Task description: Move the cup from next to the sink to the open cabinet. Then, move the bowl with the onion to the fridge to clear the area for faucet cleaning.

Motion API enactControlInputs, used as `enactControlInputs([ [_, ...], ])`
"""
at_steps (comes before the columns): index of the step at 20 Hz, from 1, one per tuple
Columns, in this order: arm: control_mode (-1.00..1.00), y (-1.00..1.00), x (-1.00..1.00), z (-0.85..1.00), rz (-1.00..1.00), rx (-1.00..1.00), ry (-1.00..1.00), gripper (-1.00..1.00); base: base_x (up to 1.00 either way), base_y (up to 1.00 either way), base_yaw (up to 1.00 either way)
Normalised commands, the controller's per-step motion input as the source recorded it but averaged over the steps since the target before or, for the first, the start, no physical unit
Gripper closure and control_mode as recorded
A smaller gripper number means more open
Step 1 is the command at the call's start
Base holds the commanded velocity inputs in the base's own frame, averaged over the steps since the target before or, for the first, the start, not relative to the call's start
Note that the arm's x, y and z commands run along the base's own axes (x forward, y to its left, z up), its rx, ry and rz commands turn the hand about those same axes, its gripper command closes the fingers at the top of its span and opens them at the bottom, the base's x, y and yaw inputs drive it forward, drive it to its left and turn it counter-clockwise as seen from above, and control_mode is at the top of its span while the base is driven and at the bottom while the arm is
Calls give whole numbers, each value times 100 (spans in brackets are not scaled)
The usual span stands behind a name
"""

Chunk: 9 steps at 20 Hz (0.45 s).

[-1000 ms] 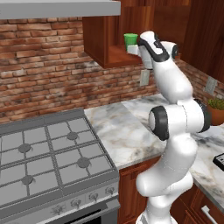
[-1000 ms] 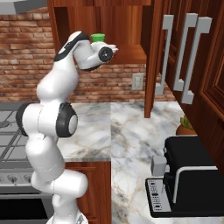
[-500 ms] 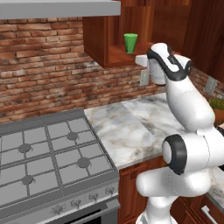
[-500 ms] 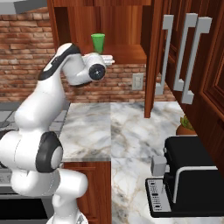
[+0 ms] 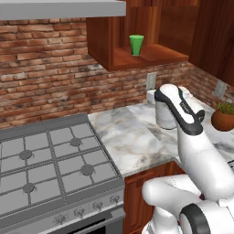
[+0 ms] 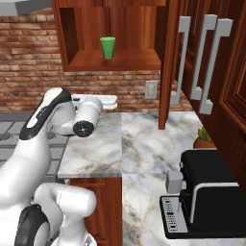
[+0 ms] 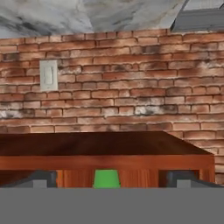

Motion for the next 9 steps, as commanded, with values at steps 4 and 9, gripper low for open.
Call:
enactControlInputs([
  [4, -100, 0, -100, -100, -21, 0, -8, -100, 0, 0, 0],
  [9, -100, 29, -100, -56, -11, 1, -5, -100, 0, 0, 0],
])
